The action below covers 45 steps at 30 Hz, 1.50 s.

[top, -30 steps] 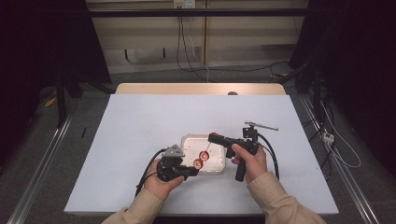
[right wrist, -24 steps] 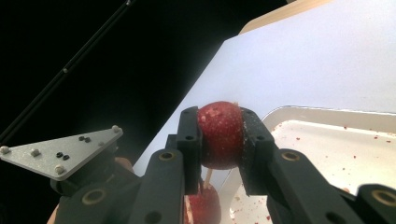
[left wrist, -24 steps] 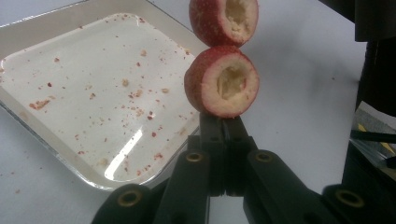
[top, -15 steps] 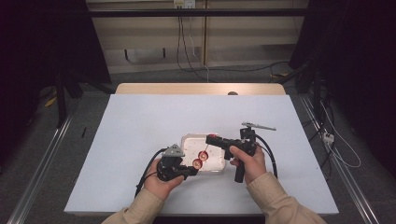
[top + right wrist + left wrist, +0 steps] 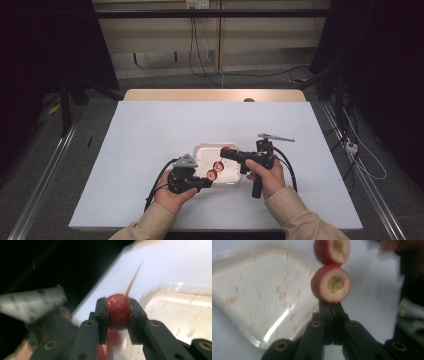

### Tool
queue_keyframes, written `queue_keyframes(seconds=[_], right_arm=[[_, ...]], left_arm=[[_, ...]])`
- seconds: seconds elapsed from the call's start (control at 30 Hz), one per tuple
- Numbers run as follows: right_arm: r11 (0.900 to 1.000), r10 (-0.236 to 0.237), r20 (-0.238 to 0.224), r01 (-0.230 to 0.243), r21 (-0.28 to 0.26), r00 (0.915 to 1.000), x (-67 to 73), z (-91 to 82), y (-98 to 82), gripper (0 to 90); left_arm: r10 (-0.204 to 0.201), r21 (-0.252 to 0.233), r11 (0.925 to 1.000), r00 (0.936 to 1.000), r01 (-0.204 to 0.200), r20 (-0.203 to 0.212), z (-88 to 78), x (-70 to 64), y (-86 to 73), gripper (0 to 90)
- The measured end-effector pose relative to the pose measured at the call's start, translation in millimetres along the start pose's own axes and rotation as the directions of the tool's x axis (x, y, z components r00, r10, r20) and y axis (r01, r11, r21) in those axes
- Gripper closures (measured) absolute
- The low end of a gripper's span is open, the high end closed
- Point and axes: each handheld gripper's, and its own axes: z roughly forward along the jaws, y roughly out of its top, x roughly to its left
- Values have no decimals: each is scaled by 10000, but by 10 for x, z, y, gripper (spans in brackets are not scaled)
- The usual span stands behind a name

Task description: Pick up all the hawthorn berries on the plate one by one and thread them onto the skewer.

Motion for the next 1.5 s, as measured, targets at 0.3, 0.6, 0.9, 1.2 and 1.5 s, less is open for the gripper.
queue_keyframes(seconds=[0.3,0.6,0.9,1.2,1.5], right_arm=[[9987,-431,276,438,-254,9987,76,136,-60,719],[9974,-498,375,517,-496,9981,67,163,-48,621],[9934,-681,737,745,-870,9950,30,65,8,361],[9905,-1116,1005,1188,-692,9887,19,42,8,253],[9857,-1433,1212,1526,-715,9822,6,-3,11,191]], left_arm=[[-147,238,9996,9999,147,13,-31,60,10,898],[-286,272,9992,9993,292,-245,-38,86,-17,897],[-596,210,9980,9976,604,-366,-41,163,-26,895],[-1037,238,9942,9936,1049,-454,-52,240,-19,892],[-1253,266,9915,9901,1272,-634,-8,303,21,889]])
